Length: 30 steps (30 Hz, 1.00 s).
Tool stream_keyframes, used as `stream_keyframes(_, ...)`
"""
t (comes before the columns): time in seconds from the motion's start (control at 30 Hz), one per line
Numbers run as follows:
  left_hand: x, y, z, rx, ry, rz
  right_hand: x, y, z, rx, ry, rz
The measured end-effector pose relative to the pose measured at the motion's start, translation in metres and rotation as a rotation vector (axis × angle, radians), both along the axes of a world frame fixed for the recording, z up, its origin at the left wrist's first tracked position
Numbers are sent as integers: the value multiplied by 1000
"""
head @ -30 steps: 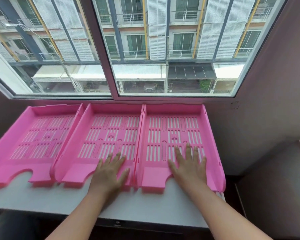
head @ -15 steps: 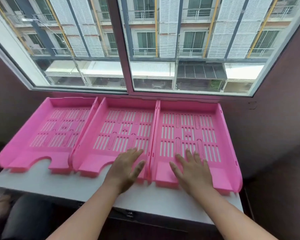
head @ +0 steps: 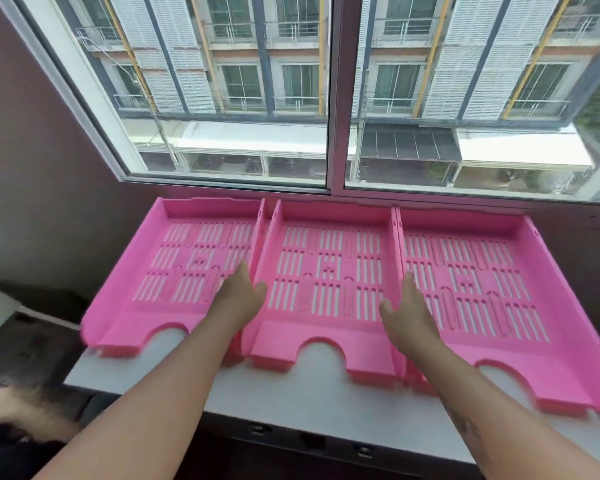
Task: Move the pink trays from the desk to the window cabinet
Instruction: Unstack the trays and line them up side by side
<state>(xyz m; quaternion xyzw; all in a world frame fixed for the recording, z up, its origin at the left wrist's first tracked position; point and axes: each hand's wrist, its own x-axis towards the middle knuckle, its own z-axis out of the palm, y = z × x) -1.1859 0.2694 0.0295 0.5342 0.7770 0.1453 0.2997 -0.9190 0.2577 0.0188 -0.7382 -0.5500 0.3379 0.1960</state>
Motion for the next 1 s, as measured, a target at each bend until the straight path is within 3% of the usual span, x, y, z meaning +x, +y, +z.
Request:
stream_keyframes(0.23, -1, 11, -3, 7, -180, -73, -8, 2, -17, 87, -191, -90)
stream_keyframes(0.53, -5, 9, -7, 57, -245, -53, -10, -6, -9, 157, -139, -91)
stream_keyframes(0.67, -3, -25, -15, 167, -180, -41, -13, -48, -14, 255, -86, -142)
stream_keyframes(0.8, 1, -62, -33, 324, 6, -36, -9, -72, -30, 317, -84, -128)
stream_keyframes(1.0, 4, -59, -40, 377, -22, -10, -6, -62, -47, 376, -193, -107)
